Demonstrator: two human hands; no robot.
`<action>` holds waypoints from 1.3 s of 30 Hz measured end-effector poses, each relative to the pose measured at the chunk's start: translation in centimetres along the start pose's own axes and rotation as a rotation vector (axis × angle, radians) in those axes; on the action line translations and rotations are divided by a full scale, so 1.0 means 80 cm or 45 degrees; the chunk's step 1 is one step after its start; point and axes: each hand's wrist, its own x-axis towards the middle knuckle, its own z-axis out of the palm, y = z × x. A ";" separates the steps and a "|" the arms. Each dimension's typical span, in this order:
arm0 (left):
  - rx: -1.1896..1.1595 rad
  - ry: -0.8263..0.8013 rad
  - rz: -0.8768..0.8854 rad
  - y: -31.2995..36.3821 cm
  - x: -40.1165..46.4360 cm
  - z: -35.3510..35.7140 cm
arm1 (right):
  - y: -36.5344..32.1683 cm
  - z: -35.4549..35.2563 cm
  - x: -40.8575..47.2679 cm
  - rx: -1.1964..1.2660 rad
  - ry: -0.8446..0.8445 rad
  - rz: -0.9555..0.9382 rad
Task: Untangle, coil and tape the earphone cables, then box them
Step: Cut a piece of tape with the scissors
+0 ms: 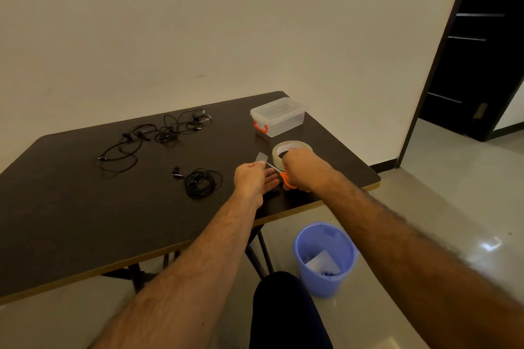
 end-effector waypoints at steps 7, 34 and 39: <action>0.239 -0.126 0.011 0.001 -0.015 0.004 | 0.005 -0.003 -0.016 0.191 0.087 -0.003; 0.133 -0.063 0.240 0.018 0.002 -0.017 | 0.043 -0.004 0.010 0.263 0.774 -0.380; 0.163 0.011 0.219 0.026 0.009 -0.034 | 0.068 -0.014 0.032 0.143 0.660 -0.293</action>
